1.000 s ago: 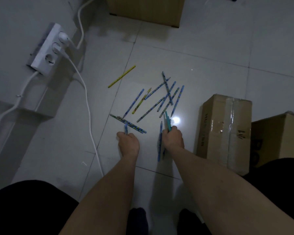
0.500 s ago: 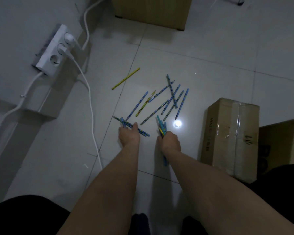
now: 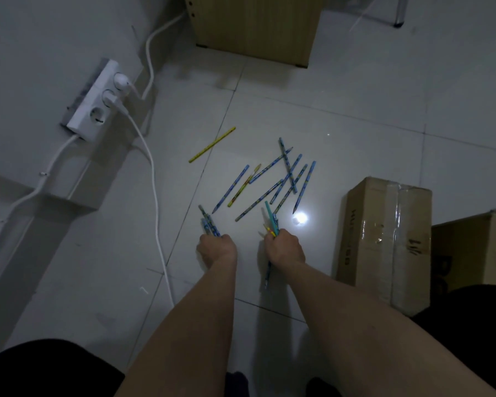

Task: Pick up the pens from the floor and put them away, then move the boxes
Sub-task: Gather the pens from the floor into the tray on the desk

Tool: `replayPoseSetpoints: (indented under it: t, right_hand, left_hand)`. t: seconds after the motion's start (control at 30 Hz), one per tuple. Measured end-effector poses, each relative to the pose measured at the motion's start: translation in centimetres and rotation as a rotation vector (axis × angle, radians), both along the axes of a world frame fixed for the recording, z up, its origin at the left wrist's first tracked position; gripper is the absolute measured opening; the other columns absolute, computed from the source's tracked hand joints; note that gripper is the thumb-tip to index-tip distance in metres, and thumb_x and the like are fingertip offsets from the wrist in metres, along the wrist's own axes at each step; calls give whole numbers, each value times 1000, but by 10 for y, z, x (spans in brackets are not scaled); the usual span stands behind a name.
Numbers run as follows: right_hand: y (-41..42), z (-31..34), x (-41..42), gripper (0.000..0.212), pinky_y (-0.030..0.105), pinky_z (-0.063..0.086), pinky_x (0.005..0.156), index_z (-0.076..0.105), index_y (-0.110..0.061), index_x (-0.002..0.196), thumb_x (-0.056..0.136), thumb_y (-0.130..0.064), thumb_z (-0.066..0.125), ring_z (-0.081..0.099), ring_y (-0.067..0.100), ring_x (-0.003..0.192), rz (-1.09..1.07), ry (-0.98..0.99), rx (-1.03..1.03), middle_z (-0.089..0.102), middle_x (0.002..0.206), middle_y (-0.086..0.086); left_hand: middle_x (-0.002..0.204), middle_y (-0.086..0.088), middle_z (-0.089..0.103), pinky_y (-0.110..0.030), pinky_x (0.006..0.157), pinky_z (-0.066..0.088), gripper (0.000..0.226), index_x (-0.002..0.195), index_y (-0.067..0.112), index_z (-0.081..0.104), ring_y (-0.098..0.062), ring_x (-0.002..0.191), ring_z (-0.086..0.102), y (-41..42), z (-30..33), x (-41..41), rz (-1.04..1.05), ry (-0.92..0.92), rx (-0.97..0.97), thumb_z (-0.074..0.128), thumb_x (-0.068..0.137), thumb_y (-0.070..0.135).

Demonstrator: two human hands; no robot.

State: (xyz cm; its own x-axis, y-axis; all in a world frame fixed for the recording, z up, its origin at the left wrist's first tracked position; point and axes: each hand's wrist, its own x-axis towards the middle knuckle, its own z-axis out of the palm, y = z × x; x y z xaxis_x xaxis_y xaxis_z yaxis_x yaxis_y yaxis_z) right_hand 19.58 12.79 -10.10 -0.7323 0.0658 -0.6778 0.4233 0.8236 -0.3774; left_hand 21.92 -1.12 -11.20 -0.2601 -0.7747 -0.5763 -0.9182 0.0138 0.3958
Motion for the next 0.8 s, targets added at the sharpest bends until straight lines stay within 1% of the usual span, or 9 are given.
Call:
replayPoseSetpoints:
  t: [0.13,0.27,0.33,0.4,0.5,0.57,0.67,0.73,0.8]
  right_hand:
    - [2,0,-3,43,32,42,71,53,-6,123,99,-39,40,59,35,104,-22,-9,-64,60,119,17]
    - [2,1,-6,41,33,41,70,47,-6,124,102,-39,38,57,34,98,-47,-16,-116,58,119,18]
    - [1,1,-8,39,33,39,70,43,-5,126,102,-35,38,56,34,98,-64,-29,-144,56,121,19]
    - [0,2,-10,36,34,39,73,40,-4,128,102,-29,40,55,36,103,-78,-46,-159,54,123,21]
    - [-1,4,-13,33,39,43,78,38,-6,128,100,-23,42,56,37,105,-106,-62,-138,54,122,21]
    - [0,6,-14,34,40,44,80,38,-7,129,100,-23,42,56,37,106,-117,-62,-126,54,123,21]
    - [1,12,-17,34,38,42,79,39,-7,131,101,-23,41,56,37,108,-109,-48,-120,54,124,20]
    - [0,18,-20,34,36,41,77,40,-7,132,102,-22,39,56,36,108,-103,-37,-126,54,124,20]
    - [-1,26,-24,34,34,41,76,42,-7,132,102,-22,39,56,35,107,-104,-23,-139,54,125,20]
  left_hand:
    - [117,-23,62,-39,81,51,31,115,-3,54,-37,102,64,-1,2,6,3,10,-2,63,89,12]
    - [114,-23,64,-37,79,53,29,114,-4,57,-36,99,65,-6,1,9,-97,-20,12,61,91,13]
    - [113,-23,65,-37,79,54,29,113,-4,60,-36,99,66,-8,1,9,-123,-43,18,60,91,14]
    - [113,-24,65,-36,78,53,28,112,-5,60,-37,99,65,-8,2,10,-136,-39,17,59,91,14]
    - [114,-23,62,-39,83,53,26,112,-1,53,-37,99,63,-3,3,14,-158,-10,13,53,93,18]
    - [119,-23,59,-37,83,47,29,117,1,47,-38,103,60,1,6,18,-178,-5,20,47,95,19]
    - [122,-23,57,-38,85,44,27,120,3,45,-40,107,58,5,9,22,-265,-22,14,39,99,20]
    - [120,-23,59,-41,88,44,25,117,5,46,-39,108,58,5,11,23,-360,-35,-6,37,102,23]
    - [115,-17,59,-41,91,40,23,114,11,48,-36,110,53,6,20,21,-449,-95,-34,36,103,27]
